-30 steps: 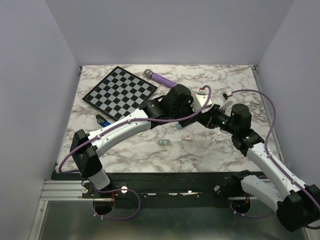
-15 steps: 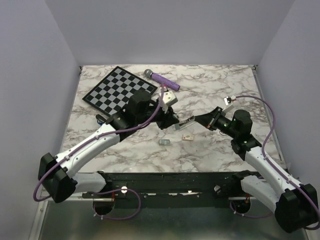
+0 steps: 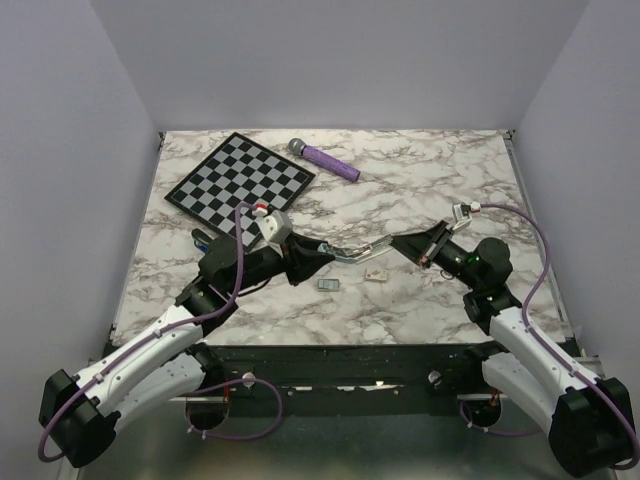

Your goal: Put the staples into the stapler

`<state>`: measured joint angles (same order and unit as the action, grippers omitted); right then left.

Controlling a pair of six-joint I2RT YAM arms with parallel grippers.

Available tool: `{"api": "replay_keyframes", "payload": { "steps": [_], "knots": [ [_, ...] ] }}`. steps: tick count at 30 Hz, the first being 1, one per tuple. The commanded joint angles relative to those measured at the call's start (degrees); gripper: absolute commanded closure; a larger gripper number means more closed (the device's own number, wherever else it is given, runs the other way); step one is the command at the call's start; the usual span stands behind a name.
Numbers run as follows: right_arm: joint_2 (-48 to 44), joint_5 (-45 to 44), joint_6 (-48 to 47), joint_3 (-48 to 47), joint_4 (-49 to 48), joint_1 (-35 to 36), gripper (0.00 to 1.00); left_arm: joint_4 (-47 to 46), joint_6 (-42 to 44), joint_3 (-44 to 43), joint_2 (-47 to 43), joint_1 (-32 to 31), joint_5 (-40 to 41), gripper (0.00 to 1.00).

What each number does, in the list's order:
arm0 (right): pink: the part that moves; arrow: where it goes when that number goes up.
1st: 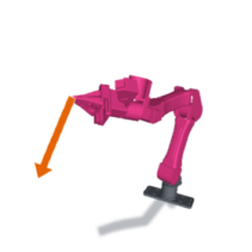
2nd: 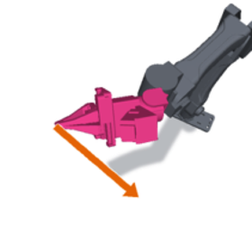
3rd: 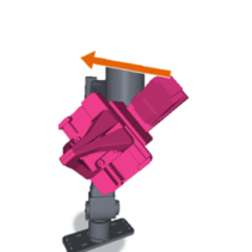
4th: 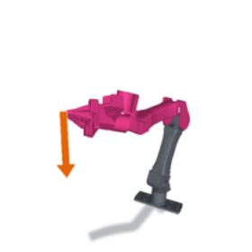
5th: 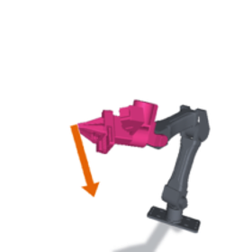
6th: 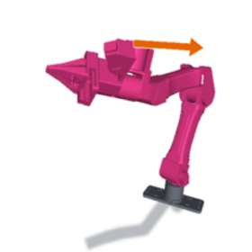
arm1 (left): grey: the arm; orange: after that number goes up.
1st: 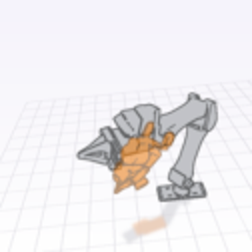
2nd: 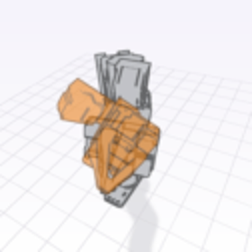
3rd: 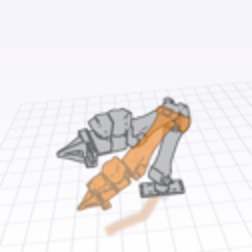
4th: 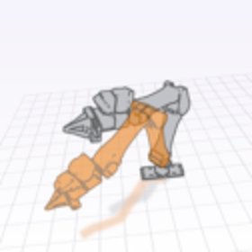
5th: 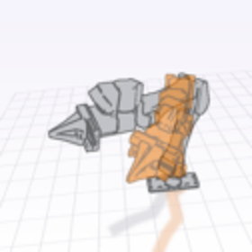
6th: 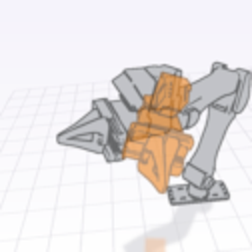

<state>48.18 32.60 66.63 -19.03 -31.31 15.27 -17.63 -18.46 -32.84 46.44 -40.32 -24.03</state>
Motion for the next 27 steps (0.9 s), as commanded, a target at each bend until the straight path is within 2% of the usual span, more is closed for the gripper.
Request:
{"api": "replay_keyframes", "payload": {
  "steps": [1, 8, 9, 13, 20, 25, 27],
  "knots": [
    [-2.48, -2.01, 3.93, 2.06, -13.5, -1.29, 0.99, -10.4, -9.66, 7.07, -3.45, 2.87, 11.55, 1.0],
    [-2.22, -3.24, 6.94, 5.14, -19.93, -1.29, 0.99, -18.66, -13.79, 11.13, -4.77, 2.87, 12.87, 1.0],
    [-2.13, -2.37, 5.8, 4.7, -18.89, -1.29, 0.99, -18.93, -13.88, 11.22, -4.86, 2.87, 13.04, 1.0],
    [-1.17, 0.0, -3.32, -1.7, -4.69, -1.29, 0.99, -14.46, -11.17, 7.37, -3.38, 2.79, 11.91, 1.0],
    [1.91, 2.03, -11.34, -6.72, 5.82, -1.29, 0.98, -8.48, -6.42, -0.37, 2.25, 2.87, 8.83, 1.0],
    [2.97, 2.38, -17.05, -9.62, 12.92, -1.29, 0.83, -4.26, -3.96, -5.47, 6.38, 2.87, 7.33, 1.0],
    [2.88, 1.86, -18.72, -10.41, 14.95, -1.29, 0.73, -2.77, -3.17, -6.44, 7.09, 2.87, 7.07, 1.0]
  ]
}}
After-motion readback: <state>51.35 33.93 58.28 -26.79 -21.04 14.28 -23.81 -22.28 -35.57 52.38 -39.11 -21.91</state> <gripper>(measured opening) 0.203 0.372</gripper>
